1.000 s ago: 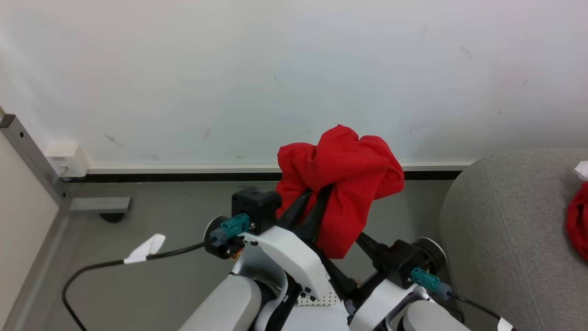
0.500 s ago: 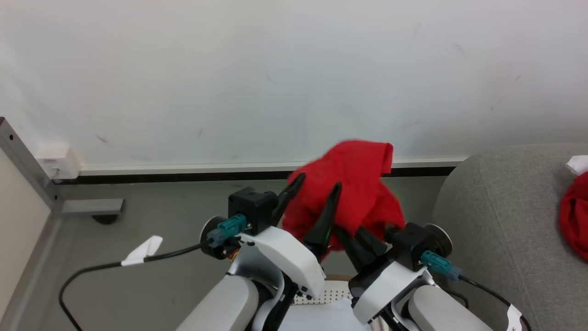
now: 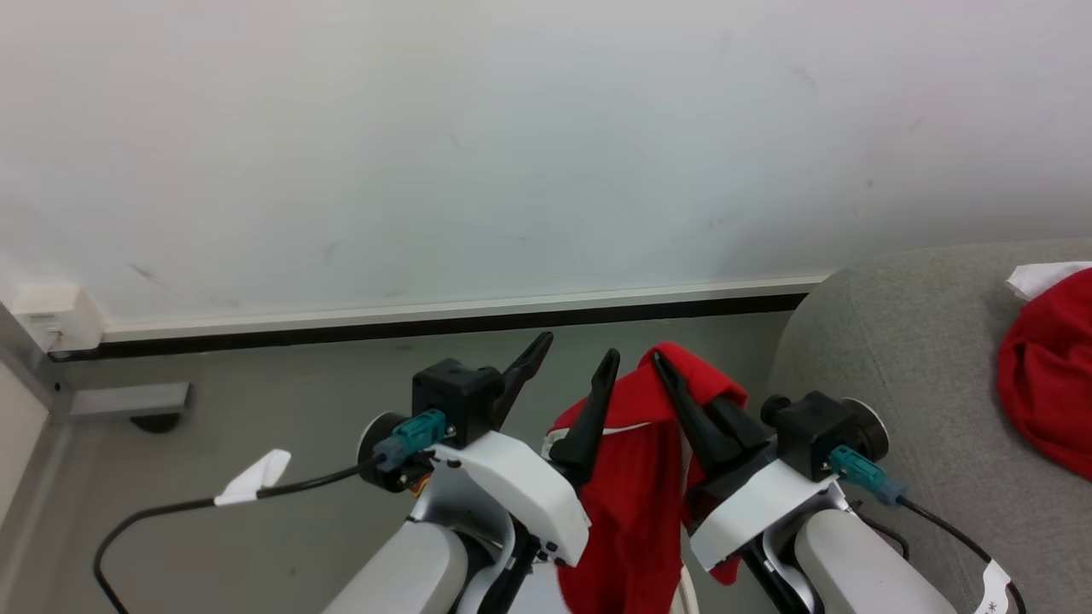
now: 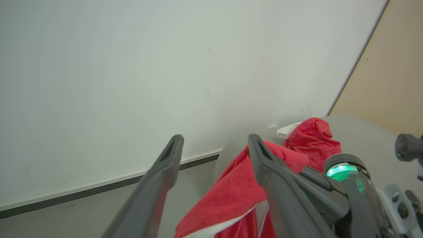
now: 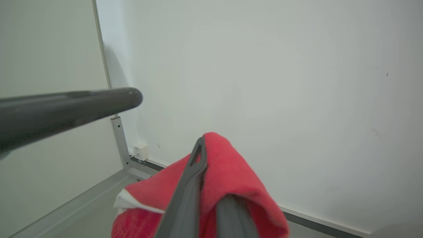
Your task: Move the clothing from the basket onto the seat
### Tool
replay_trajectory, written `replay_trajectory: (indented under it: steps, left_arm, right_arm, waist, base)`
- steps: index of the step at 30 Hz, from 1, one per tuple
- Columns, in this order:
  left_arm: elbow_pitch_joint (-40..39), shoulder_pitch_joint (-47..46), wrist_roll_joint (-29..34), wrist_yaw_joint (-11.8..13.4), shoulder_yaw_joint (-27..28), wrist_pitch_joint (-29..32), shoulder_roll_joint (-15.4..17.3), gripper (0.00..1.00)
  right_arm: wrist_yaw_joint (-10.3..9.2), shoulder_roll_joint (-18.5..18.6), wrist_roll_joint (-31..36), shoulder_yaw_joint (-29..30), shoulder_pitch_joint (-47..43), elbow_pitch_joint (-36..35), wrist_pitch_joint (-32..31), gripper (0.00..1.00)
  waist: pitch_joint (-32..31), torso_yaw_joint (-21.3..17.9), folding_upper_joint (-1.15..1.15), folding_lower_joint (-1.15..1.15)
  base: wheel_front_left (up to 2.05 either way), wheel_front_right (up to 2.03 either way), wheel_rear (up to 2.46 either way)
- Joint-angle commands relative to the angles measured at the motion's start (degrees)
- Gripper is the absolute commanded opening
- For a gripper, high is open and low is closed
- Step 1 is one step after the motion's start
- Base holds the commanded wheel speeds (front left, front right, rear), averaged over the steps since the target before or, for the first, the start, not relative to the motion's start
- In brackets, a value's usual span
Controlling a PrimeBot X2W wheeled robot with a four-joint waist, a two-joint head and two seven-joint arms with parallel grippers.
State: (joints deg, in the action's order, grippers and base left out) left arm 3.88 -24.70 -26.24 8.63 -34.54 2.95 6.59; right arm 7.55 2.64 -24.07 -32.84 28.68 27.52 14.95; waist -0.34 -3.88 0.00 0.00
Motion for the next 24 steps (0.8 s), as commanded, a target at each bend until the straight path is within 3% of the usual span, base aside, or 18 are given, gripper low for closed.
replay_trajectory:
  steps: [1, 24]
  left_arm:
    - [-0.2, 0.7, 0.1, 0.2, 0.0, -0.1, 0.6, 1.00]
    - [-1.5, 3.1, 0.1, 0.0, -2.5, -1.2, 1.0, 1.00]
  right_arm:
    - [-0.13, 0.2, 1.1, 1.1, -0.6, -0.4, 0.1, 0.00]
    - [-0.13, 9.8, 4.5, 12.3, -1.6, -10.1, 0.1, 0.00]
  waist:
    - [0.2, -1.0, 0.00, 0.00]
    - [1.8, -17.8, 0.00, 0.00]
  base:
    - [0.00, 0.00, 0.00]
    - [0.00, 0.00, 0.00]
